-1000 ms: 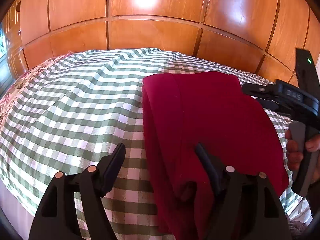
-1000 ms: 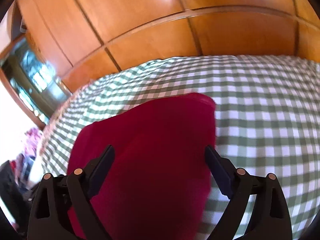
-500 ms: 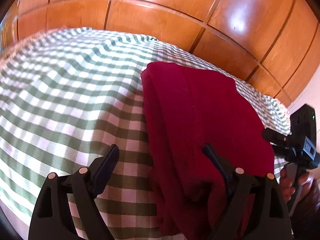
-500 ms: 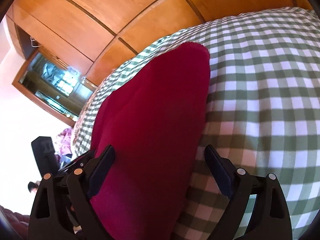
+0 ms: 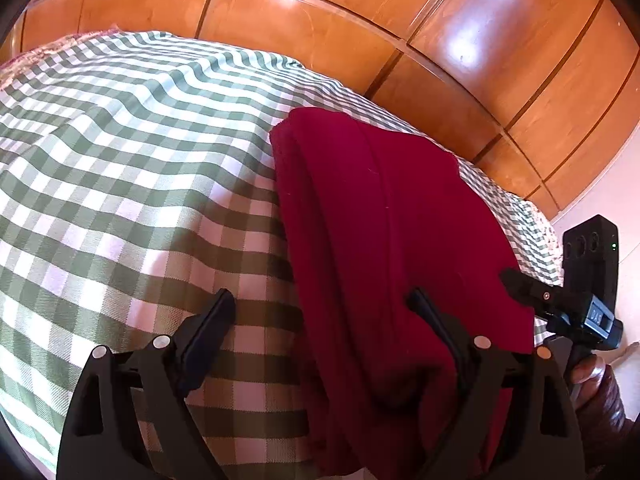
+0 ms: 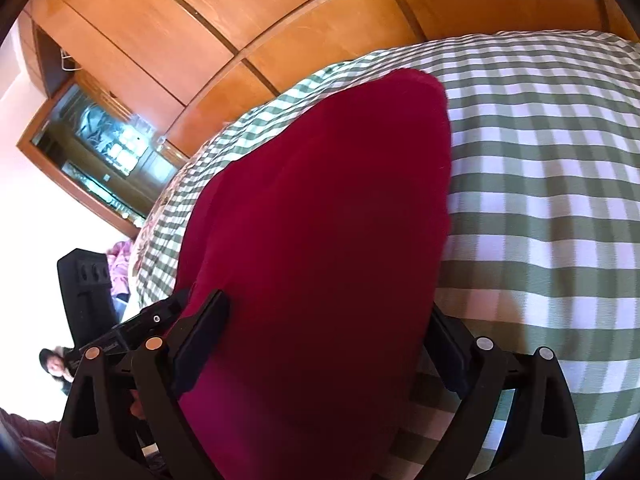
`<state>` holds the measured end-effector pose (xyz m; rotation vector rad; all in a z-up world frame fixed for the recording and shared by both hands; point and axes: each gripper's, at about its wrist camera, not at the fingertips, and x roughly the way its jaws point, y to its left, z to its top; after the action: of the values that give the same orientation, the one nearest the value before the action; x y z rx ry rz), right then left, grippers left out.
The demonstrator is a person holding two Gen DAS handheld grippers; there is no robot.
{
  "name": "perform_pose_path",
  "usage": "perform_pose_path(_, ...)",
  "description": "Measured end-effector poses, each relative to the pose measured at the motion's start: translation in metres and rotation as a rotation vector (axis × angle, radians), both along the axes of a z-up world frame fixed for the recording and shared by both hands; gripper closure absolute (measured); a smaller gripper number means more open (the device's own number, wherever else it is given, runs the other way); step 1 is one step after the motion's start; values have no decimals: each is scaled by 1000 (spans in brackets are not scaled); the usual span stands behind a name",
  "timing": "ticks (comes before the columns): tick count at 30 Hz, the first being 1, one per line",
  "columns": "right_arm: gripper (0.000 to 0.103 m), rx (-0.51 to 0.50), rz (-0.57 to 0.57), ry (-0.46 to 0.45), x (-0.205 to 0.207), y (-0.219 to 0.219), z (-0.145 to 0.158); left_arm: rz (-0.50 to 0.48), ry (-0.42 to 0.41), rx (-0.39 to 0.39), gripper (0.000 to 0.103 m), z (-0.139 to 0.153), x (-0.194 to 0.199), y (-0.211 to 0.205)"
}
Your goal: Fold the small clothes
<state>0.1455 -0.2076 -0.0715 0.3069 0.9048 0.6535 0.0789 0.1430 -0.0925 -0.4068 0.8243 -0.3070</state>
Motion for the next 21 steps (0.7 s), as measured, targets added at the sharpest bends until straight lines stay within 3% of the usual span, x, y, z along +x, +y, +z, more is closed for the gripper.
perform_pose_path(3,13,33,15,11,4,2,-5,-25,0,-38,20,-1,2,3)
perform_pose_path(6,20,73,25,25,9,3,-10,-71,-5,-102,38,-1,5,3)
perform_pose_path(11,52,84,31,14,8,-1,-6,-125,-8,-180,54,-6,6,1)
perform_pose_path(17,60,54,21,-72,-15,-12,21,-167,-1,-248,66,4,9,-8)
perform_pose_path(21,61,57,-54,-145,-31,-54,49,-274,-28,-237,67,27,25,-56)
